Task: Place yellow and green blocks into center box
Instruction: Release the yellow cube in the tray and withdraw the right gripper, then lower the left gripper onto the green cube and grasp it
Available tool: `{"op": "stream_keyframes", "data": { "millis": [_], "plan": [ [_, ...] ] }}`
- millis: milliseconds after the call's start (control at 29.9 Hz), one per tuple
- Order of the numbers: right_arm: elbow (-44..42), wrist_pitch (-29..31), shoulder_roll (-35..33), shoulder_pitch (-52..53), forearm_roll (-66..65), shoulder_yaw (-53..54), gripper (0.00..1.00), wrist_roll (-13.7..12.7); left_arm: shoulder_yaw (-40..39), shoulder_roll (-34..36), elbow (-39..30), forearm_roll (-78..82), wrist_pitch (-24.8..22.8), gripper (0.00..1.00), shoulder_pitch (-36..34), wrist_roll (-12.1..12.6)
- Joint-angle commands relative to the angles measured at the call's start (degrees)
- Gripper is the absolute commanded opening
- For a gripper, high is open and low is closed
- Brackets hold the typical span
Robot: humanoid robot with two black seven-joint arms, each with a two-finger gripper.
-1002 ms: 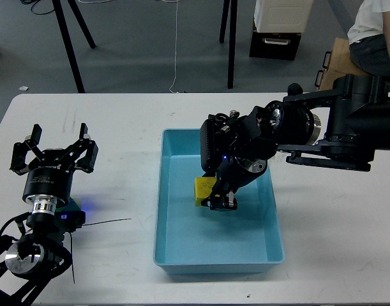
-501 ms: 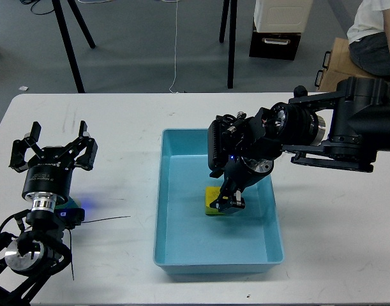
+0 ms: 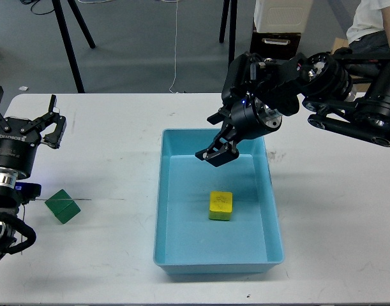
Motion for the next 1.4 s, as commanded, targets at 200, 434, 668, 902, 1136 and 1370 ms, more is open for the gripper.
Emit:
{"op": "stream_keyframes", "data": {
  "millis": [200, 434, 668, 902, 1136, 1370],
  "plan": [
    [-3.33, -1.74, 10.10, -6.92, 21.73, 19.76, 0.98, 0.01, 0.10, 2.17, 20.35, 32.94, -1.90, 1.00, -11.38, -0.01],
    [1.06, -5.35, 7.74, -15.44, 28.26, 27.33, 0.98, 0.01, -0.07, 7.80, 18.60, 72.50, -6.12, 0.99, -17.00, -0.01],
    [10.20, -9.30, 0.53, -30.55, 28.44, 39.18, 0.98, -2.84, 1.32, 10.95, 5.70, 92.91, -4.28, 0.99, -16.05, -0.01],
    [19.77, -11.06, -5.18, -48.74, 31.07, 51.32, 0.98, -6.19, 13.36, 13.51, -6.09, 118.75, -4.45, 0.99, -17.79, -0.01],
    [27.52, -11.24, -7.12, -66.67, 32.04, 61.52, 0.98, -6.10, 25.92, 12.37, -8.39, 131.52, -6.96, 0.99, -24.12, -0.01],
    [30.25, -12.99, -6.68, -75.21, 32.04, 64.08, 0.98, -5.84, 38.93, 10.96, -7.95, 134.18, -6.96, 0.99, -32.64, -0.01]
  ]
}}
